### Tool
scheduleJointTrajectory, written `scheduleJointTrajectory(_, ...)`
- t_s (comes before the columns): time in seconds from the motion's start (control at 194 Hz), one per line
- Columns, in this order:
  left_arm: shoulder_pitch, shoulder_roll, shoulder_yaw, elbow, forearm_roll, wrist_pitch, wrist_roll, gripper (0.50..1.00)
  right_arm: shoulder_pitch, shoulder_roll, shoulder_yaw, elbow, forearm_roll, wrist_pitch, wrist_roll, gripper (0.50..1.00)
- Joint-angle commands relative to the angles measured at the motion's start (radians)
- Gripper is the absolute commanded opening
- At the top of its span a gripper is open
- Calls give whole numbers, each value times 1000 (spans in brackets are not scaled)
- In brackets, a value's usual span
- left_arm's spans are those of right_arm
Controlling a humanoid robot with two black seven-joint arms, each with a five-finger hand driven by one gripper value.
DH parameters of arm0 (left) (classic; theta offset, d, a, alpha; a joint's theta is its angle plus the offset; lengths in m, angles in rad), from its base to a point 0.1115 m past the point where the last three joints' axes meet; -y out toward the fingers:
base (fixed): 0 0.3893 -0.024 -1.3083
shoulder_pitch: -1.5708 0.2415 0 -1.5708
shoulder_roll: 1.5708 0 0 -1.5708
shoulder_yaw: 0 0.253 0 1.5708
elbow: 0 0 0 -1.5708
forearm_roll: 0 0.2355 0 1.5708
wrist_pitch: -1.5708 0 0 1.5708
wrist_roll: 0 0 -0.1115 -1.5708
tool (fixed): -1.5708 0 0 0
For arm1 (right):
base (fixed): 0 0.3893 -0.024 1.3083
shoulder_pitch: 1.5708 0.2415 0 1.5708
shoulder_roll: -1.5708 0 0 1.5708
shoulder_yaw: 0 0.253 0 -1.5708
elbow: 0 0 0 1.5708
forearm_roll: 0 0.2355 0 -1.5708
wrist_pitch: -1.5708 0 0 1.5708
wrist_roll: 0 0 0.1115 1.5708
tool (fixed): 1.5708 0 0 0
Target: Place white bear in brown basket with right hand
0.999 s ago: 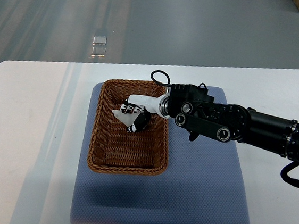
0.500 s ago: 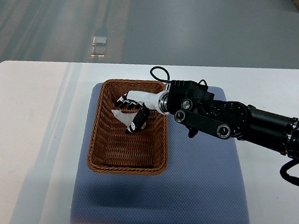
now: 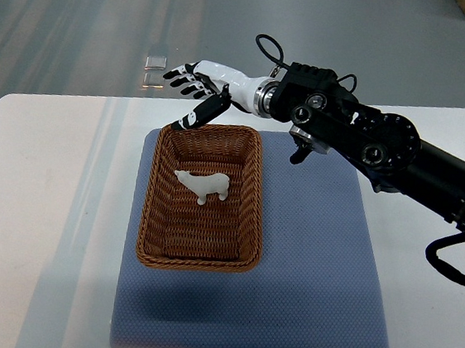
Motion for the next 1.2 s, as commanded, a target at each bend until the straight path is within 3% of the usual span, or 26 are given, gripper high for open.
scheduleJointTrajectory(0.0,0,0,1,-3,0,0,0,1000,-93,-1,183,-6,-1,-61,38,895)
scheduleJointTrajectory(0.206,0,0,1,-7,0,0,0,1000,-296,11,541,-11,71,-84,205,911)
scheduleJointTrajectory(0.412,0,0,4,-14,0,0,0,1000,-368,33,660,-110,384,-79,279,913)
scheduleJointTrajectory(0.546,0,0,4,-14,0,0,0,1000,-371,33,662,-205,659,-44,290,913)
scheduleJointTrajectory(0.665,0,0,3,-14,0,0,0,1000,-377,34,662,-267,834,36,290,913)
scheduleJointTrajectory(0.84,0,0,3,-14,0,0,0,1000,-411,34,662,-274,869,125,328,913)
scheduleJointTrajectory(1.195,0,0,1,-14,0,0,0,1000,-417,36,650,-273,868,135,353,921)
